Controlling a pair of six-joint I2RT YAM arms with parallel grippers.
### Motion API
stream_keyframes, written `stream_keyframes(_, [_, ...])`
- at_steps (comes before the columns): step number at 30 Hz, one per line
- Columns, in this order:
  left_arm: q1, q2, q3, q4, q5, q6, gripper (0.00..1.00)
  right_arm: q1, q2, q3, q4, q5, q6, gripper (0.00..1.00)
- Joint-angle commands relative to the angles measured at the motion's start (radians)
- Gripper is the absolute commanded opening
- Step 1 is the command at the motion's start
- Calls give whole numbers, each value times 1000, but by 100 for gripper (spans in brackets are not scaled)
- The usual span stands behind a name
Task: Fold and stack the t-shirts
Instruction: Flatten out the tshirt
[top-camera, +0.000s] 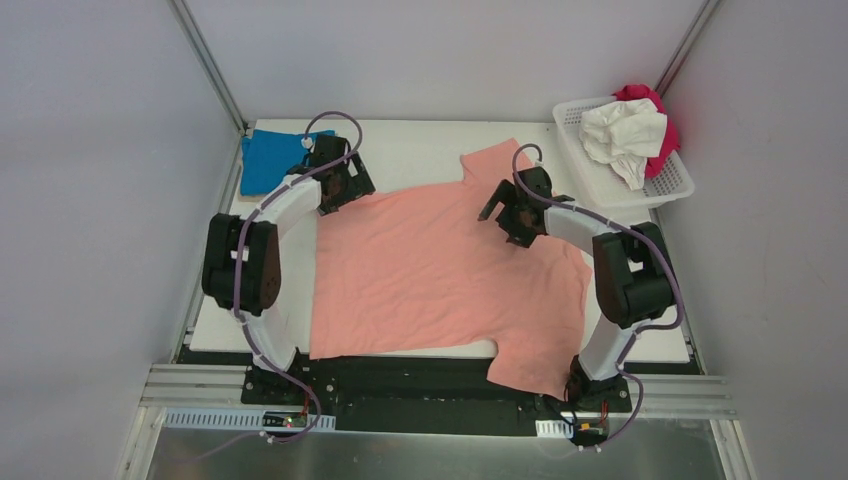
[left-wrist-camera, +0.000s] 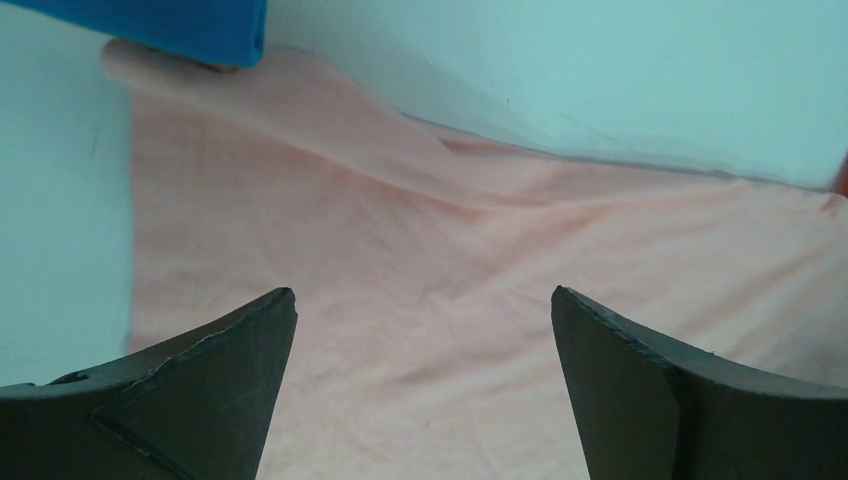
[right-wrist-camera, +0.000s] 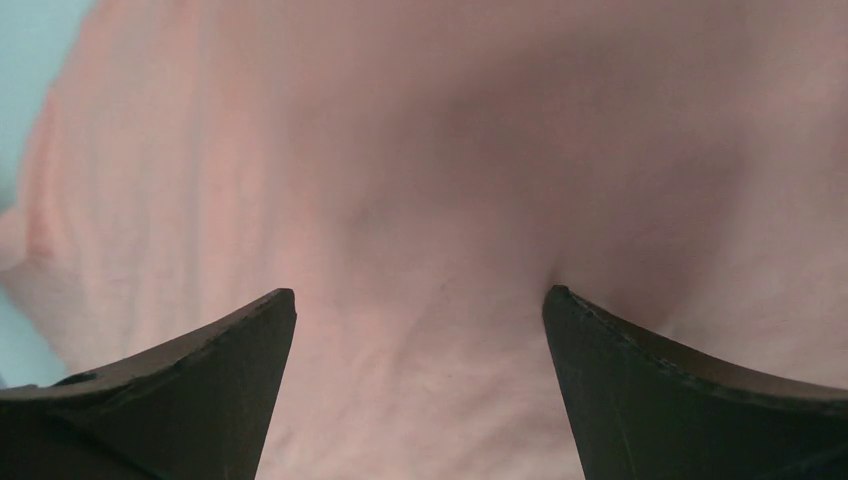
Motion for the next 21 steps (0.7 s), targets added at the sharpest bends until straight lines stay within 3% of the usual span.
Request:
stream_keyframes(1, [-2,114,111,10,18,17,99,-25,-30,-22,5,59,26,100])
stream_keyframes(9, [2,376,346,18,-46,55,99,-100,-19,-52,-19,76,43,99])
stream_keyframes(21, [58,721,775,-47,10,45,99,-138,70,40,-27,61,31,99])
